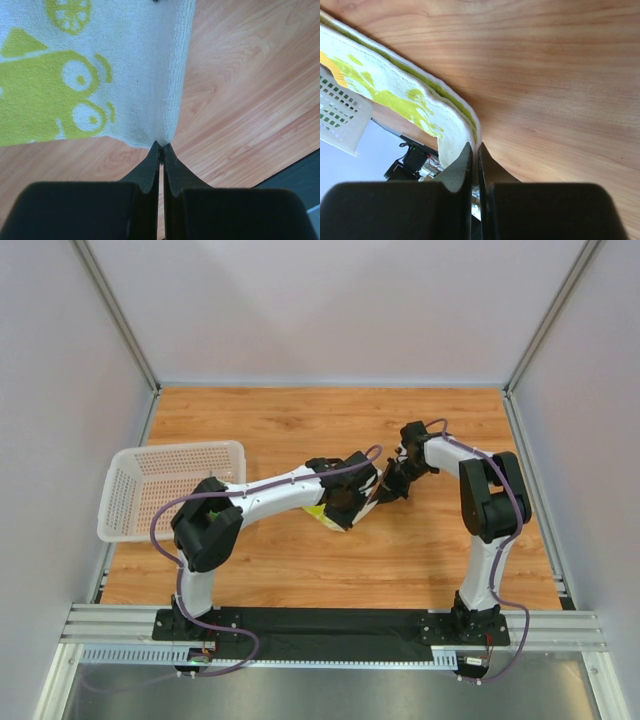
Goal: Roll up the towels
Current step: Roll the towel
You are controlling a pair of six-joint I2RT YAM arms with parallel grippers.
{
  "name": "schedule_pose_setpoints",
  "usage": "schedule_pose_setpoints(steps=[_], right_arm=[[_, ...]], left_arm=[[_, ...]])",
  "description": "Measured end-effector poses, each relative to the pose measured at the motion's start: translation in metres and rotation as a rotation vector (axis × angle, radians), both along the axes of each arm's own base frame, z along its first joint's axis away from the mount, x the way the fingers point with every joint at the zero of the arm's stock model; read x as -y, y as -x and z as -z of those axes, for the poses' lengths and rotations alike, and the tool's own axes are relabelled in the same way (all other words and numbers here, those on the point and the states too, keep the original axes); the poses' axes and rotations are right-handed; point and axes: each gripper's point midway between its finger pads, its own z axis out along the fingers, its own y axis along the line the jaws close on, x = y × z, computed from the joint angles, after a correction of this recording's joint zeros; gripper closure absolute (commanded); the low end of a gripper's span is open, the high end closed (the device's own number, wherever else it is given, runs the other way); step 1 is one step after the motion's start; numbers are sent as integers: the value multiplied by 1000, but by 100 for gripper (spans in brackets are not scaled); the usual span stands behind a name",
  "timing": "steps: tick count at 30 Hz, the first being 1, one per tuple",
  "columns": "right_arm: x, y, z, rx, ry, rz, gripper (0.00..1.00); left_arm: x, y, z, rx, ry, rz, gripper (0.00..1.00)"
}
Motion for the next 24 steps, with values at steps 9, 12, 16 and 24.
schedule_pose_setpoints(steps=[9, 12, 16, 24], right_arm=[[10, 3, 2, -42, 93, -47, 98], [16, 5, 4, -57, 132, -62, 76], [30, -3, 7, -24, 219, -81, 63], [56, -12, 4, 12, 337, -103, 57]], left_arm=[[8, 7, 1, -22, 79, 42, 100], [13, 8, -2, -25, 102, 56, 100], [8, 20, 0, -81, 90, 79, 100], [6, 28, 0, -177, 99, 78, 100]])
